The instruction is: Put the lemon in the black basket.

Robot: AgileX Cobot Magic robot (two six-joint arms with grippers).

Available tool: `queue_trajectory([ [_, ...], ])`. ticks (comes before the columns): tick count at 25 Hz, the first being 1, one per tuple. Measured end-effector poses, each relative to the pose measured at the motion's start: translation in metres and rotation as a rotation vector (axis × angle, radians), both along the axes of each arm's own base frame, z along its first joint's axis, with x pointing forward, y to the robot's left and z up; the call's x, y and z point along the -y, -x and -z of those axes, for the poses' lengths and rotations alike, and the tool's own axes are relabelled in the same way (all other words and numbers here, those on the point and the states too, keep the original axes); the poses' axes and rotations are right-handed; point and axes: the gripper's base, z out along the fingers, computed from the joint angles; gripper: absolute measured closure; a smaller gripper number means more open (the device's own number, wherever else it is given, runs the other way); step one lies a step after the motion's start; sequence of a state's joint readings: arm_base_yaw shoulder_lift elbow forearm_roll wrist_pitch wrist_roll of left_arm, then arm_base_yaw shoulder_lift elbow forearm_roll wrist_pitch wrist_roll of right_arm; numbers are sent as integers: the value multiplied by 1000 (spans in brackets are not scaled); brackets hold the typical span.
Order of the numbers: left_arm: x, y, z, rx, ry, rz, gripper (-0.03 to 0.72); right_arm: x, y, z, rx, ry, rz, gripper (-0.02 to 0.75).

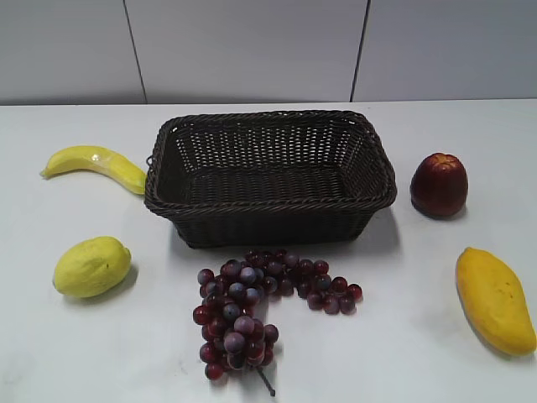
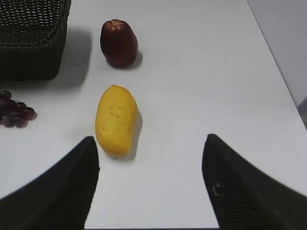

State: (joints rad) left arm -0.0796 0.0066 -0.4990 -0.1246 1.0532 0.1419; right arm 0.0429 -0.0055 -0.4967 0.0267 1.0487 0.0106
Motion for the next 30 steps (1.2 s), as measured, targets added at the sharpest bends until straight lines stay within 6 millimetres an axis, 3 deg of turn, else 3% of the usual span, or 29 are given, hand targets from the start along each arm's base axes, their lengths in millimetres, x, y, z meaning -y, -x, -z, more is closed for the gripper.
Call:
queue_trajectory([
  [4, 1, -24, -16, 43, 12, -17, 34, 0, 0, 0, 0, 0, 0, 185],
  [10, 9, -92, -16, -83, 53, -16, 32, 0, 0, 0, 0, 0, 0, 185],
  [20, 45, -204, 29, -502, -66, 273, 32, 0, 0, 0, 0, 0, 0, 185],
  [25, 71, -247, 48, -583, -224, 438, 32, 0, 0, 0, 0, 0, 0, 185],
  [30, 83, -281, 76, -720, -278, 492, 32, 0, 0, 0, 0, 0, 0, 185],
])
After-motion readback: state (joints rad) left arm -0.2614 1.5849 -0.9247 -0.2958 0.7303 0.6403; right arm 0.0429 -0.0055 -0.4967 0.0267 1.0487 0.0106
